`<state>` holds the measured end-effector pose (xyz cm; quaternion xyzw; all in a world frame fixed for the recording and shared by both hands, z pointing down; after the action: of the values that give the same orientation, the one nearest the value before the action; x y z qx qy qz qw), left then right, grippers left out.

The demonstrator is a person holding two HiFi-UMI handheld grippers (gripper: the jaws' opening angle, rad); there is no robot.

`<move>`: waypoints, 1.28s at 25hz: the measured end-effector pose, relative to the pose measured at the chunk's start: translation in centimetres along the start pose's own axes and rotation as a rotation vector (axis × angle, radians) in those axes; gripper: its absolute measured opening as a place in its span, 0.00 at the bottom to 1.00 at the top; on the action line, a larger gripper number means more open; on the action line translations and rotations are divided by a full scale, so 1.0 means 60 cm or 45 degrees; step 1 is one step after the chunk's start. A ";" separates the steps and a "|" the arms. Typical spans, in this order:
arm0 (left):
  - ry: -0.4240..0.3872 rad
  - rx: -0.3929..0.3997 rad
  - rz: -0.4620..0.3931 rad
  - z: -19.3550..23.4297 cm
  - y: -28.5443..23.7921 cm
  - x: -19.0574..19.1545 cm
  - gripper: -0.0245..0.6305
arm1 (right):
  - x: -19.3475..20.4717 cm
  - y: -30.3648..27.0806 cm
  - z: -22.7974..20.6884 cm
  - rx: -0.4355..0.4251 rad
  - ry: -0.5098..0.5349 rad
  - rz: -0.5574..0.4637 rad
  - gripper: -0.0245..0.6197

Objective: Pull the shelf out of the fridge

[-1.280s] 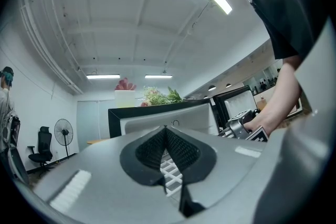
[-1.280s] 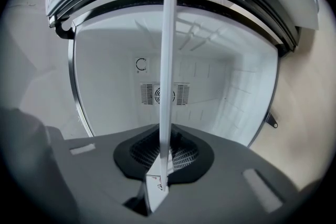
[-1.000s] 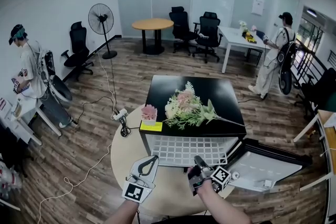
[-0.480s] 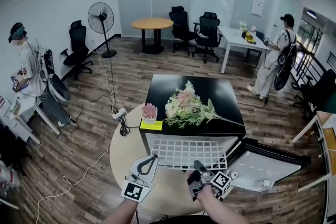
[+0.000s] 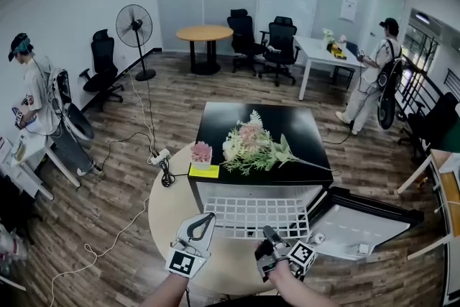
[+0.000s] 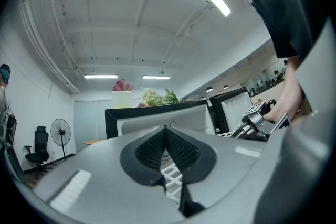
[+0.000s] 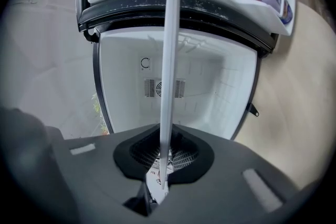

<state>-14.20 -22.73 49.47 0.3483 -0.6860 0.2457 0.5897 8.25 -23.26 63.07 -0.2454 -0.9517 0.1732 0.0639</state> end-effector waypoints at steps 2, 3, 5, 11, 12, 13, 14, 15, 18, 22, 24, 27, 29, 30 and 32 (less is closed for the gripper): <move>0.000 0.003 -0.003 -0.002 0.000 0.000 0.04 | 0.002 0.004 -0.002 0.003 0.001 -0.002 0.09; 0.000 0.005 -0.004 -0.003 0.000 0.000 0.04 | 0.003 0.006 -0.003 0.005 0.003 -0.003 0.09; 0.004 0.007 -0.004 -0.004 0.000 0.001 0.04 | 0.004 0.009 -0.002 0.008 0.007 -0.007 0.09; 0.009 0.015 -0.008 -0.006 0.002 0.002 0.04 | 0.009 0.025 -0.005 0.017 0.028 -0.009 0.09; 0.011 0.014 -0.009 -0.006 0.002 0.002 0.04 | 0.012 0.029 -0.009 0.027 0.048 -0.009 0.09; 0.014 0.013 -0.011 -0.007 0.003 0.003 0.04 | 0.015 0.033 -0.014 0.041 0.077 -0.007 0.09; 0.018 0.012 -0.012 -0.007 0.003 0.003 0.04 | 0.019 0.037 -0.019 0.062 0.112 -0.005 0.10; 0.020 0.012 -0.012 -0.007 0.003 0.004 0.04 | 0.022 0.042 -0.024 0.082 0.147 -0.003 0.10; 0.021 0.026 -0.016 -0.011 0.001 0.007 0.04 | 0.024 0.053 -0.016 0.074 0.277 -0.008 0.09; 0.041 0.043 -0.019 -0.018 -0.006 0.011 0.04 | 0.020 0.067 0.006 0.092 0.536 -0.049 0.09; 0.044 0.054 -0.025 -0.022 -0.010 0.012 0.04 | 0.017 0.074 0.014 0.087 0.662 -0.074 0.09; 0.043 0.067 -0.033 -0.025 -0.016 0.013 0.04 | 0.011 0.088 0.013 0.125 0.836 -0.116 0.09; 0.044 0.072 -0.035 -0.027 -0.018 0.014 0.04 | 0.007 0.097 0.011 0.149 0.963 -0.144 0.09; 0.044 0.072 -0.036 -0.027 -0.019 0.015 0.04 | 0.005 0.101 0.010 0.160 1.023 -0.156 0.09; 0.046 0.073 -0.035 -0.029 -0.021 0.016 0.04 | 0.002 0.110 0.008 0.186 1.128 -0.180 0.09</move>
<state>-12.19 -22.40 50.62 0.3697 -0.6631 0.2634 0.5951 10.98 -17.93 60.27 -0.2249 -0.8322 0.1135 0.4939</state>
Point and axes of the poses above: the fingertips, and each gripper's own axes: y backward along the fingers, z to its left, x out of its underside, the point moved 4 cm from there along y, backward along the fingers, and after that the axes turned 15 degrees about x, right-handed, at the moved point
